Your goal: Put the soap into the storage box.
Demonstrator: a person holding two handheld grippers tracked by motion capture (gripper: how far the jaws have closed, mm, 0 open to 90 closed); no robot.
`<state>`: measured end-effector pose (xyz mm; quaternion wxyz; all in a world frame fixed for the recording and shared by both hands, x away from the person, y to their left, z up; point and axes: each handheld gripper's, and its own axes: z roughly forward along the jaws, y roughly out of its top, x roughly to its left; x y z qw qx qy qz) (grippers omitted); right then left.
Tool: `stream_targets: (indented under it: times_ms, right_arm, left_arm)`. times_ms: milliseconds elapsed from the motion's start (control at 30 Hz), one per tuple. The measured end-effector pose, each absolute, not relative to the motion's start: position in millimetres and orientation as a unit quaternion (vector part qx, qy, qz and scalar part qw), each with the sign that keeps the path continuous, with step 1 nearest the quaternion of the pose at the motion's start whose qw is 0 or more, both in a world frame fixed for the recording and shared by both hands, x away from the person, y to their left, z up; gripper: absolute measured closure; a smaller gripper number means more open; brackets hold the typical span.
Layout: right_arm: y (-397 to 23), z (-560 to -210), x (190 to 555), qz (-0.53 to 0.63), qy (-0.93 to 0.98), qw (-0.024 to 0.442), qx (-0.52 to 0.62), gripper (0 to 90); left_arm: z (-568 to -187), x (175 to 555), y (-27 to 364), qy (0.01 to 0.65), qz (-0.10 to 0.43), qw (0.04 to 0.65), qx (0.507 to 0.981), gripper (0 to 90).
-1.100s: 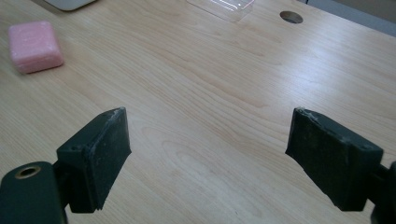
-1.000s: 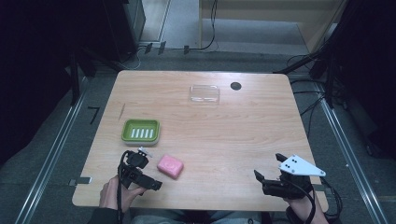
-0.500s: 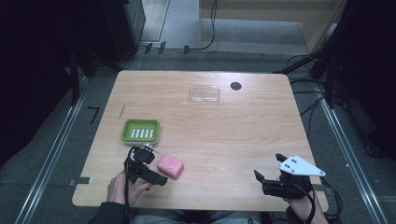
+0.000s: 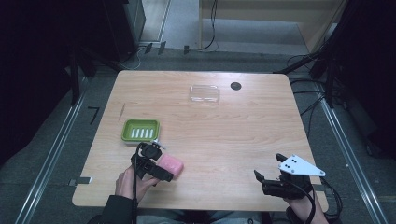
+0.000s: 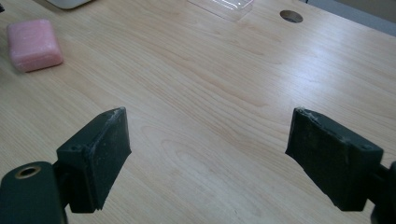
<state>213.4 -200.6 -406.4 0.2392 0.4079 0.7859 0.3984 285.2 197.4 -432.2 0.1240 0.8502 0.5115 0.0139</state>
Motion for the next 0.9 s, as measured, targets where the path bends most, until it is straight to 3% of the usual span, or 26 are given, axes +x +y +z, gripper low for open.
stream_targets:
  times_ms: [900]
  right_arm:
    - [-201, -406, 213, 0.398, 0.785, 0.239, 0.409, 13.8]
  left_arm:
    - [-439, 307, 176, 0.493, 0.013, 0.110, 0.863, 0.1]
